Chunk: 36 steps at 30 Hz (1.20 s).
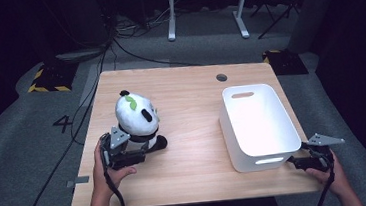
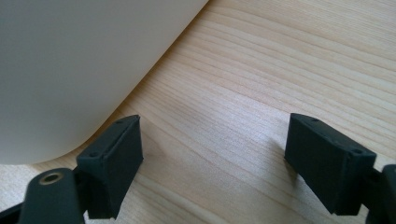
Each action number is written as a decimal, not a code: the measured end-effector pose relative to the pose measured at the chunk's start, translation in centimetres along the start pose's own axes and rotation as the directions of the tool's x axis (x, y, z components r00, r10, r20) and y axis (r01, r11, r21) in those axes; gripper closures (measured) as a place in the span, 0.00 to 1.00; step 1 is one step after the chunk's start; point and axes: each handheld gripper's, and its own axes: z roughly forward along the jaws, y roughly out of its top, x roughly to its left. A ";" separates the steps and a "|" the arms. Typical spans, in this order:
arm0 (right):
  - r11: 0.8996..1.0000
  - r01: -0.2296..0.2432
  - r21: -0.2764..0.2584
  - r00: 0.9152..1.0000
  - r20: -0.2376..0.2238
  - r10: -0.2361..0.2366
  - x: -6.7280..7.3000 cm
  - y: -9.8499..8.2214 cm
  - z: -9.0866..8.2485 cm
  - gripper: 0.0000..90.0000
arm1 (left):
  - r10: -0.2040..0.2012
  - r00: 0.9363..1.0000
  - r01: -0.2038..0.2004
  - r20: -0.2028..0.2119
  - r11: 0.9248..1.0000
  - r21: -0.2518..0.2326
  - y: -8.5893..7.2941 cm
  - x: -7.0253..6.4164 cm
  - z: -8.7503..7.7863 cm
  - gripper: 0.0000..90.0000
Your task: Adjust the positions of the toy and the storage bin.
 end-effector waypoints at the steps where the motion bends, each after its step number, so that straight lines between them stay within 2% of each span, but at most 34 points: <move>1: 1.000 0.000 0.000 1.000 0.000 0.000 0.0 0.0 0.0 0.21 | -0.006 1.000 0.006 -0.009 1.000 -0.008 0.1 0.0 0.2 0.17; 4: 1.000 0.000 0.000 1.000 0.000 0.000 0.0 0.0 0.0 0.21 | -0.024 1.000 0.023 -0.013 0.999 -0.028 0.3 -0.2 0.8 0.17; 13: 1.000 0.001 0.000 1.000 0.000 -0.001 0.0 0.0 0.0 0.21 | -0.024 0.999 0.022 -0.040 0.998 -0.056 0.3 -0.3 1.5 0.17; 15: 1.000 0.000 0.001 1.000 0.000 0.000 0.0 0.0 0.0 0.21 | -0.012 0.997 0.008 -0.077 0.999 -0.047 0.2 -0.3 1.9 0.18; 16: 1.000 0.000 0.001 1.000 0.000 0.000 0.0 0.0 0.0 0.21 | -0.012 0.997 0.008 -0.077 0.999 -0.047 0.2 -0.3 1.9 0.20; 17: 1.000 0.000 0.000 1.000 0.000 0.000 0.0 0.0 0.0 0.21 | -0.015 0.995 0.011 -0.094 0.999 -0.041 0.2 -0.3 2.1 0.20; 18: 1.000 0.001 0.000 1.000 0.000 -0.001 0.0 0.0 0.0 0.21 | -0.005 0.995 0.003 -0.095 1.000 -0.022 0.2 -0.3 2.2 0.24; 20: 1.000 0.000 0.000 1.000 0.000 0.000 0.0 0.0 0.0 0.21 | 0.010 0.989 -0.008 -0.145 1.000 0.014 0.1 -0.3 2.7 0.33; 24: 1.000 0.000 0.000 1.000 0.000 0.000 0.0 0.0 0.0 0.21 | -0.023 0.991 0.026 -0.130 1.000 0.016 -0.1 0.4 2.9 0.45; 26: 1.000 0.000 0.000 1.000 0.000 0.000 0.0 0.0 0.0 0.21 | -0.009 0.992 0.011 -0.123 1.000 0.016 -0.2 0.6 3.1 0.64; 27: 1.000 0.000 0.000 1.000 0.000 0.000 0.0 0.0 0.0 0.21 | -0.006 0.992 0.008 -0.126 1.000 0.012 -0.3 0.7 3.1 0.93; 28: 1.000 0.000 0.000 1.000 0.000 0.000 0.0 0.0 0.0 0.21 | -0.001 0.992 0.004 -0.125 1.000 0.018 -0.5 0.7 3.3 0.93; 29: 1.000 0.000 0.000 1.000 0.000 0.000 0.0 0.0 0.0 0.21 | 0.008 0.993 -0.003 -0.120 0.999 0.036 -0.6 0.9 3.6 1.00; 30: 1.000 0.000 0.000 1.000 0.000 0.000 0.0 0.0 0.0 0.21 | 0.001 0.997 0.004 -0.084 0.998 0.057 -0.9 1.1 4.0 1.00; 31: 1.000 0.000 0.000 1.000 0.000 0.000 0.0 0.0 0.0 0.21 | -0.003 0.998 0.006 -0.069 0.999 0.051 -1.1 1.1 4.2 1.00; 33: 1.000 0.000 0.000 1.000 0.000 0.000 0.0 0.0 0.0 0.21 | 0.014 0.997 -0.011 -0.081 0.999 0.039 -1.2 1.1 4.1 1.00; 34: 1.000 0.000 0.000 1.000 0.000 0.000 0.0 0.0 0.0 0.21 | 0.018 0.997 -0.016 -0.080 1.000 0.026 -1.2 1.1 3.9 0.96; 36: 1.000 0.000 0.000 1.000 0.000 0.000 0.0 0.0 0.0 0.21 | -0.002 0.997 0.001 -0.077 1.000 -0.014 -1.2 1.2 3.6 0.84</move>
